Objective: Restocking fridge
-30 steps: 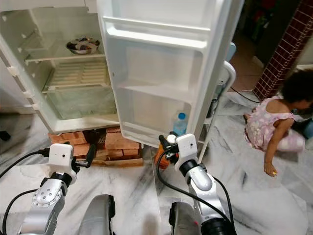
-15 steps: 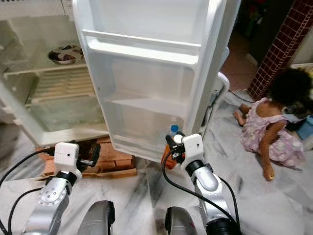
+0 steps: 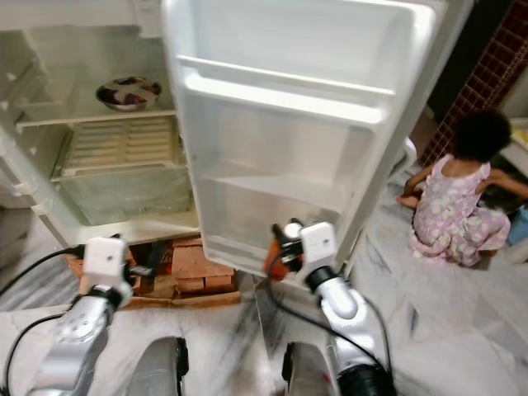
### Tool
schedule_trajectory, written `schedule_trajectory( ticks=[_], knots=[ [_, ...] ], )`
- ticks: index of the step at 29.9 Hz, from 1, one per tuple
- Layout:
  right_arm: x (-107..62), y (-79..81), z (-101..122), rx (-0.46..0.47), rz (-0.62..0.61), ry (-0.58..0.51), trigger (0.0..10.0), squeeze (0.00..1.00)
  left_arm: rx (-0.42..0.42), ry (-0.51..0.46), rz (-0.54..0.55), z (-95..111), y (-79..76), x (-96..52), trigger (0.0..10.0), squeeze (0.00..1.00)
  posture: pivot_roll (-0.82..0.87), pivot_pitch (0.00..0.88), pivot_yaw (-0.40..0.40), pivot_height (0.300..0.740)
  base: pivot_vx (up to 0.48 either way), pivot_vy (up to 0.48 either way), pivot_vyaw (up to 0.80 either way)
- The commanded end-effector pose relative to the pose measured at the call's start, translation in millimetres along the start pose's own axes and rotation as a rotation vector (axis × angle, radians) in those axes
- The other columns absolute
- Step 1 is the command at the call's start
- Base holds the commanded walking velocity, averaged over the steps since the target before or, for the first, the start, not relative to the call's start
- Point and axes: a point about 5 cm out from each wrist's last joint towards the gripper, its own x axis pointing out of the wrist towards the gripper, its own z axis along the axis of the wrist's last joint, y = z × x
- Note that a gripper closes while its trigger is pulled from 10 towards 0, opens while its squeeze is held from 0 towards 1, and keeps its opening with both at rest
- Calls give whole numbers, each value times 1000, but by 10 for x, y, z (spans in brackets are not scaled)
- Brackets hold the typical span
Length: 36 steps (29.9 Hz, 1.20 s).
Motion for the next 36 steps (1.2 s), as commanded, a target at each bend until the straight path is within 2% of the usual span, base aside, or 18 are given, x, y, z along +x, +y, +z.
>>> schedule_trajectory(
  ticks=[1,11,36],
  knots=[
    [-27,-126,42,-21,-36,-15,10000,0,-3,0,-20,5,-80,13,10000,0,28,4,-21,623,0,0,0],
    [-24,-150,47,-37,-48,-14,10000,0,11,-21,-40,28,-118,29,10000,0,25,2,-24,623,0,0,0],
    [-9,-193,69,-69,-88,-29,10000,0,7,-17,-60,18,-152,31,10000,0,27,0,-21,623,327,0,0]
  ],
)
